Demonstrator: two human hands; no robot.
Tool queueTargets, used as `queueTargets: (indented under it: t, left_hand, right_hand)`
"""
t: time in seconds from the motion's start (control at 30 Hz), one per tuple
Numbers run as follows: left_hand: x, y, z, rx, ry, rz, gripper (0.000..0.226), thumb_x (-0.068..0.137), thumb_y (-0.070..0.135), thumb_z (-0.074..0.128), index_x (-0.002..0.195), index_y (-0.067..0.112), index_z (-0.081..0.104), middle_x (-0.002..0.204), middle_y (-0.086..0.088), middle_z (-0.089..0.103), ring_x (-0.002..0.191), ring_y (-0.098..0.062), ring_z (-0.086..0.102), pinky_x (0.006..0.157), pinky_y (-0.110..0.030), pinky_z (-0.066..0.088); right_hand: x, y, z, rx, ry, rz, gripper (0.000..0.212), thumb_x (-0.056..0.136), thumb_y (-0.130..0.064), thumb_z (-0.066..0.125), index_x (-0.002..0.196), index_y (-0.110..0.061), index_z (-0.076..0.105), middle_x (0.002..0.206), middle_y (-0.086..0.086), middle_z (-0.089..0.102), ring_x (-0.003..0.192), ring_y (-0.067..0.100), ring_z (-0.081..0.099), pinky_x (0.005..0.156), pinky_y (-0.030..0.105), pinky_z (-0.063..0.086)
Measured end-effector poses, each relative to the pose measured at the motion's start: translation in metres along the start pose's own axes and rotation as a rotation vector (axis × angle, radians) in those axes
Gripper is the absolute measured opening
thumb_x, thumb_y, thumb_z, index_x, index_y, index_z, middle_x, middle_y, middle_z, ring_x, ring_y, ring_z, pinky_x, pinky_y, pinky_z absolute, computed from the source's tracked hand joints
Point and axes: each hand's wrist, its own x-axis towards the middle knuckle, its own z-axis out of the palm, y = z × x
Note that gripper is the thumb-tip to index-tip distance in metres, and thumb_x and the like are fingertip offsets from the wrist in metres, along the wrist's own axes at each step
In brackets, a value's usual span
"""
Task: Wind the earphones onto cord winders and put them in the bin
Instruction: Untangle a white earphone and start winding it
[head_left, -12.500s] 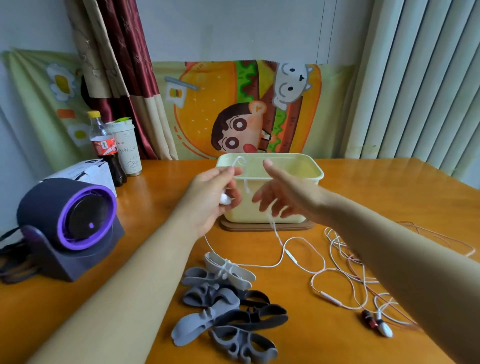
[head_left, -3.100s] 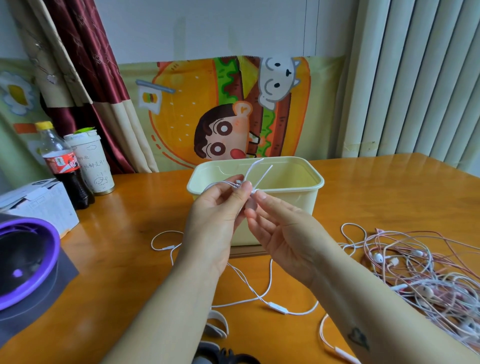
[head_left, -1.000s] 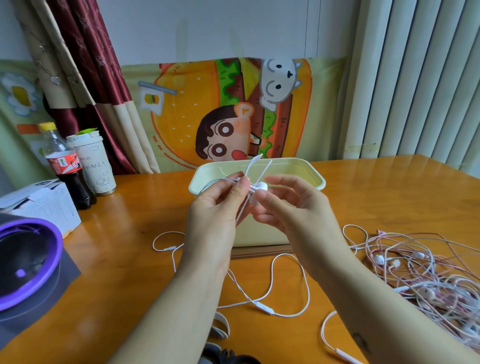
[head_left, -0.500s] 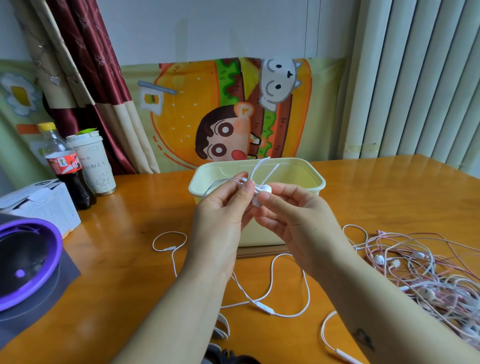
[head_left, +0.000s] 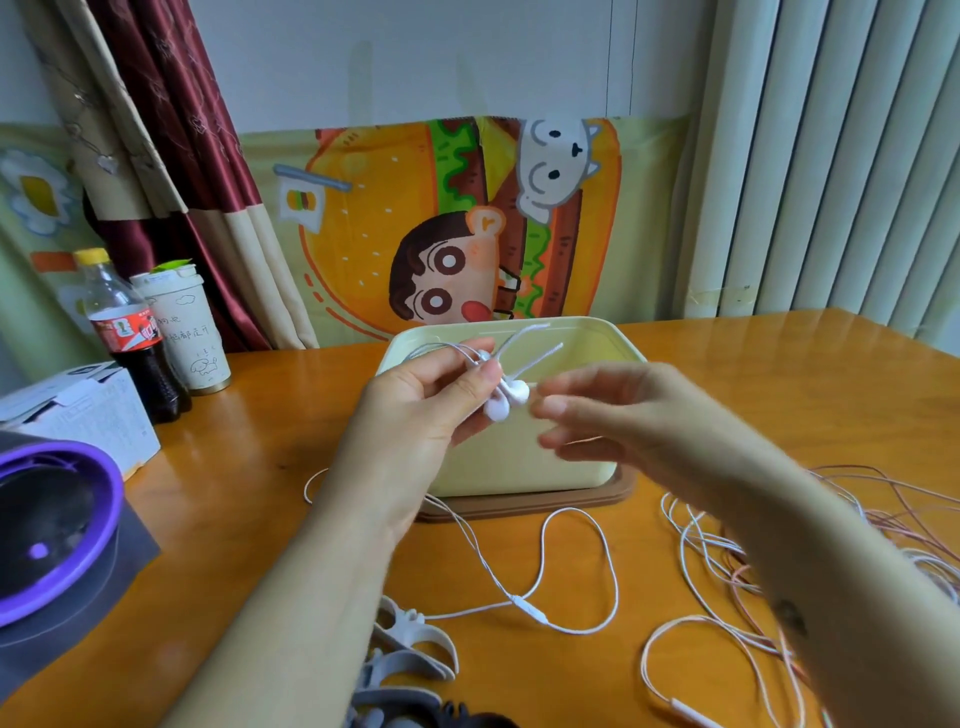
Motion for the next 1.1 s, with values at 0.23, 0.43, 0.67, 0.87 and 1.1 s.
queueTargets:
  t: [0.23, 0.43, 0.67, 0.87, 1.1]
  left_hand:
    - [-0.014, 0.021, -0.005, 0.234, -0.469, -0.287, 0.031, 0.061, 0.016, 0.071, 0.092, 0.013, 0.067, 0.078, 0.001, 0.075, 0.071, -0.008, 0.071, 0.059, -0.016, 0.053]
    - [-0.018, 0.028, -0.006, 0.302, -0.557, -0.327, 0.03, 0.063, 0.018, 0.072, 0.089, 0.011, 0.059, 0.071, 0.005, 0.071, 0.07, -0.006, 0.069, 0.06, -0.016, 0.052]
    - [-0.017, 0.028, -0.007, 0.27, -0.55, -0.333, 0.034, 0.062, 0.016, 0.072, 0.087, 0.011, 0.05, 0.071, 0.002, 0.071, 0.065, -0.009, 0.069, 0.057, -0.017, 0.052]
    - [-0.017, 0.029, -0.01, 0.268, -0.573, -0.285, 0.038, 0.064, 0.014, 0.075, 0.088, 0.012, 0.045, 0.071, 0.002, 0.07, 0.066, -0.007, 0.067, 0.059, -0.018, 0.052]
    - [-0.014, 0.032, -0.013, 0.414, -0.447, -0.179, 0.045, 0.057, 0.029, 0.077, 0.099, 0.024, 0.062, 0.081, 0.001, 0.074, 0.072, -0.01, 0.069, 0.064, -0.017, 0.053]
  right_hand:
    - [-0.004, -0.011, -0.021, -0.117, -0.106, -0.255, 0.035, 0.081, -0.052, 0.06, 0.102, -0.027, 0.072, 0.115, -0.005, 0.069, 0.114, 0.013, 0.06, 0.099, 0.035, 0.048]
    - [-0.004, -0.004, 0.003, -0.275, -0.341, -0.174, 0.039, 0.091, -0.045, 0.042, 0.104, -0.021, 0.07, 0.116, -0.009, 0.067, 0.119, 0.004, 0.054, 0.111, 0.033, 0.031]
    - [0.0, 0.001, -0.017, -0.336, -0.408, -0.152, 0.055, 0.069, -0.07, 0.063, 0.09, -0.02, 0.071, 0.125, -0.005, 0.064, 0.123, 0.012, 0.054, 0.111, 0.047, 0.032]
    - [0.002, 0.009, -0.017, -0.197, -0.5, -0.131, 0.031, 0.079, -0.045, 0.07, 0.089, -0.016, 0.074, 0.111, 0.008, 0.069, 0.111, 0.025, 0.062, 0.102, 0.046, 0.043]
    - [0.004, 0.014, -0.008, 0.067, -0.46, -0.062, 0.025, 0.069, -0.041, 0.076, 0.076, -0.017, 0.071, 0.072, 0.004, 0.067, 0.063, 0.013, 0.062, 0.059, 0.02, 0.05]
